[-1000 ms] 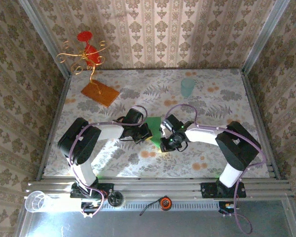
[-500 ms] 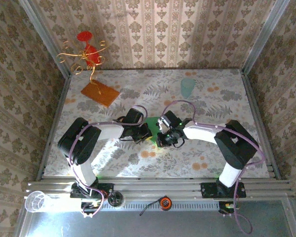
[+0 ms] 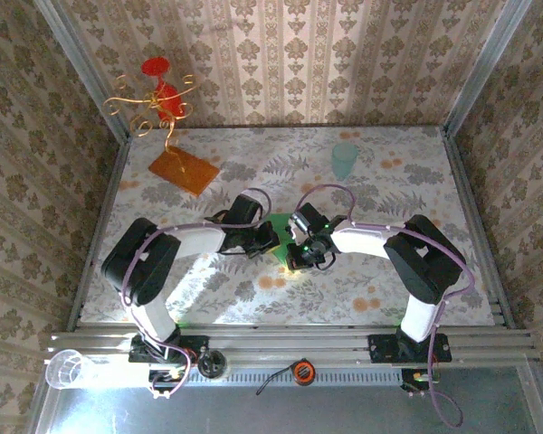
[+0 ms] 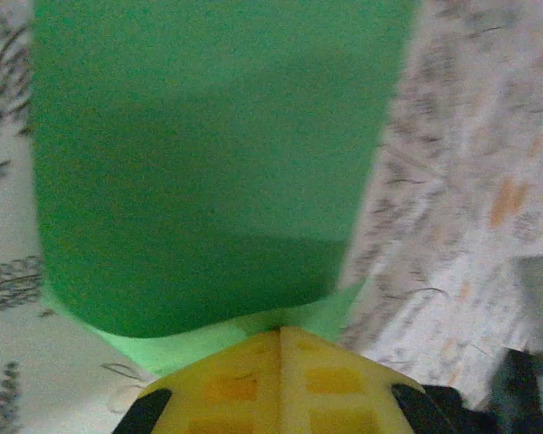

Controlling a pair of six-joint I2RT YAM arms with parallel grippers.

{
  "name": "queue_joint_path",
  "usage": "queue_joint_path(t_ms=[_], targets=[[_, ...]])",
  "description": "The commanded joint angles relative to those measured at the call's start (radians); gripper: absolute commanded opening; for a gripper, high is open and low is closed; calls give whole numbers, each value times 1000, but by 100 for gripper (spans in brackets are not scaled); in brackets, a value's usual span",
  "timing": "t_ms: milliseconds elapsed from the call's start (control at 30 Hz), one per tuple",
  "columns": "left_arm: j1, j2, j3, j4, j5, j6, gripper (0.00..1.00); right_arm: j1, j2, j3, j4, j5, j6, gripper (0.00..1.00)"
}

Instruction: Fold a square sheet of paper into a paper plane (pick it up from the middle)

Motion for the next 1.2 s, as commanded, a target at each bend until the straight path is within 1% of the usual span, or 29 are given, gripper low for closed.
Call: queue_joint_path(t_ms=[0,100,267,533,1033,1167], targets=[[-2,-78,31,21,-19,84,4,-2,39,4,-53,52,26,0],[-17,-77,20,-4,-24,93,3,-3,46,6,-57,59,38,0],[-36,-38,-16,9,-4,74,1,-2,44,-2,-52,54,43,0],[-56,38,-33,67,68,48,1,-3,39,-12,-51,54,45,0],[-41,74,-48,53,24,75,1,-3,42,-23,-89,81,55,0],[-38,89,-60,86,30,81,1,-2,46,-30,-93,80,52,0]])
